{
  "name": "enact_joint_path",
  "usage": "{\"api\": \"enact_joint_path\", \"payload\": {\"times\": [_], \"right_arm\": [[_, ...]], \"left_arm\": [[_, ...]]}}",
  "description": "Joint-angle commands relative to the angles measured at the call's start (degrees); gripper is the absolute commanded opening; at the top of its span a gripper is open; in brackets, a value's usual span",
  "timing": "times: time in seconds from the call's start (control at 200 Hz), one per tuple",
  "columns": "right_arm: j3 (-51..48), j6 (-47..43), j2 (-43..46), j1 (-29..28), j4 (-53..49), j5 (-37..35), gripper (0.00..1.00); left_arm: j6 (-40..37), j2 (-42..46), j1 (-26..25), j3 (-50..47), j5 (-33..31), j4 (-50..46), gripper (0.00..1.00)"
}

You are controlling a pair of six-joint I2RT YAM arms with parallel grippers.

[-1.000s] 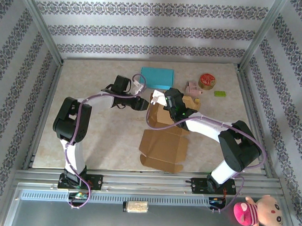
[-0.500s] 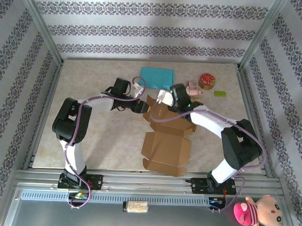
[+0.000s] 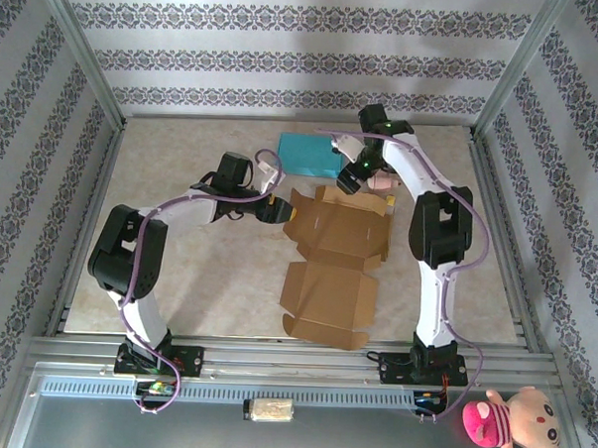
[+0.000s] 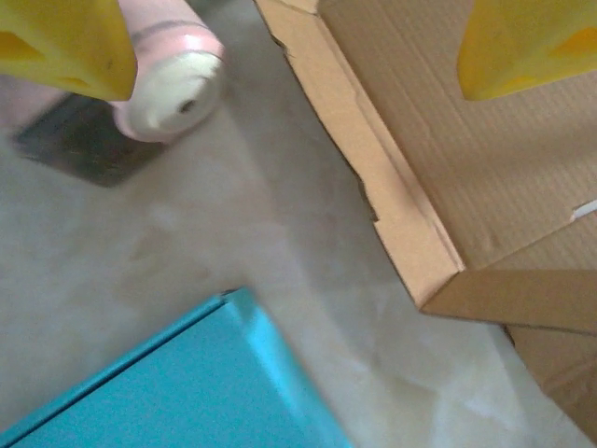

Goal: Fold the paper box

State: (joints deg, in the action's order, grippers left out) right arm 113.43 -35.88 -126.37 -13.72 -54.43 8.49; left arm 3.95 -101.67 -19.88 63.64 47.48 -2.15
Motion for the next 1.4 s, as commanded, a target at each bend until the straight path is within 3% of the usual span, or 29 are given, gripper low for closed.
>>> {"api": "enact_joint_path", "payload": {"times": [0.0,0.25,0.48,0.75,0.894,1.039,1.164,1.394], "right_arm": [[3.5,0.9,-2.5,-0.2,-6.6,2.0,0.87],[3.6,-1.2,-6.8,-0.1,-5.7,0.0,0.72],[2.3,-2.6,-8.2,-0.4,-6.3,-0.1,0.6],[0.7,-5.1,-6.0,-1.4,-5.3,-4.2,0.28],[-1.5,-7.4,-1.7,-2.2,-3.7,-6.0,0.05],[-4.0,-9.7,3.5,-3.5,-1.2,-8.8,0.0],[-11.7,-14.3,11.2,-5.9,8.4,-15.3,0.0],[-34.9,-33.1,24.8,-12.4,44.0,-30.5,0.0]], "left_arm": [[0.3,1.8,0.0,-1.0,-0.2,-0.8,0.61],[-0.4,2.0,0.0,-0.8,-1.0,-1.8,0.7],[-0.5,2.1,0.0,-0.6,-1.4,-2.4,0.73],[-0.8,2.6,0.1,-0.7,-2.6,-2.2,0.74],[-0.8,3.8,0.5,-1.8,-4.1,-1.1,0.74],[0.6,5.4,1.3,-2.7,-6.6,0.3,0.74],[4.1,7.3,2.8,-2.8,-11.4,0.5,0.74],[13.2,9.2,8.6,-2.0,-17.4,3.0,0.76]]}}
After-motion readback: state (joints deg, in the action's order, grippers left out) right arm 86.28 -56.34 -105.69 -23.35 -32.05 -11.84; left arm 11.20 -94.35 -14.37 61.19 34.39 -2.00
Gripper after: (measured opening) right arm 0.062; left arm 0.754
